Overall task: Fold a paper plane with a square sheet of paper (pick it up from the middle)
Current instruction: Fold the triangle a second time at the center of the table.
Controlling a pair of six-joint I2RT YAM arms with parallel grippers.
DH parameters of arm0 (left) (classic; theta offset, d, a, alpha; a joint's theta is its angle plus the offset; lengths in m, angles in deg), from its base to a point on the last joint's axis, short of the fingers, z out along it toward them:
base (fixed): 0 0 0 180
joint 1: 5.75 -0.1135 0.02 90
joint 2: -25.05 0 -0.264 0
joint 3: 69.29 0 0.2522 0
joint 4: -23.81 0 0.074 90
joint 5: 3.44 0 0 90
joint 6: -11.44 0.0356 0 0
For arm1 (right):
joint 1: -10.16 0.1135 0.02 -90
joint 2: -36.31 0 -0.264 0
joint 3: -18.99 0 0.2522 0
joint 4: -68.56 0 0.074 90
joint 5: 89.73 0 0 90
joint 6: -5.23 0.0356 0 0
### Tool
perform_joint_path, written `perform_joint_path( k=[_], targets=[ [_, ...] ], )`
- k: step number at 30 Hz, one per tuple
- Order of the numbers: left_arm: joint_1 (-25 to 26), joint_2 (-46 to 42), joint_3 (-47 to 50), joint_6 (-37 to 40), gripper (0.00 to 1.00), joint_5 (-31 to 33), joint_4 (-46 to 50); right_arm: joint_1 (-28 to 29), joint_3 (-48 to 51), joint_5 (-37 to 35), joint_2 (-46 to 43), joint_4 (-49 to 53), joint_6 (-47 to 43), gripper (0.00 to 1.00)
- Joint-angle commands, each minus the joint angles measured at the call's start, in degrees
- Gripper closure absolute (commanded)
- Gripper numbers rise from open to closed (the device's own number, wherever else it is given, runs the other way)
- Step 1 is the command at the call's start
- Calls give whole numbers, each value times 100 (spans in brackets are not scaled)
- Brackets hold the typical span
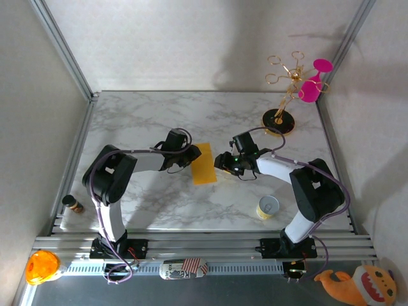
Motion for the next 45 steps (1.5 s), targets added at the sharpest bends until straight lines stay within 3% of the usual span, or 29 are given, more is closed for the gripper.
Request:
perform_joint_path(
  k=[1, 19, 30, 39, 45],
  targets=[
    [-26, 92, -49, -102, 75, 261, 54, 6, 27, 266, 60, 122, -131, 53],
    [-36, 168, 331, -339, 75, 443, 19, 180, -26, 609, 398, 317, -228, 55],
    [-39, 171, 349, -338, 75, 392, -18, 191, 31, 1052, 535, -40, -62, 62],
    [-35, 118, 342, -351, 75, 330, -33, 103, 287, 1255, 526, -711, 312, 70],
    [-35, 62, 297, -309, 75, 242, -16, 72, 299, 1181, 517, -640, 331, 79]
  ],
)
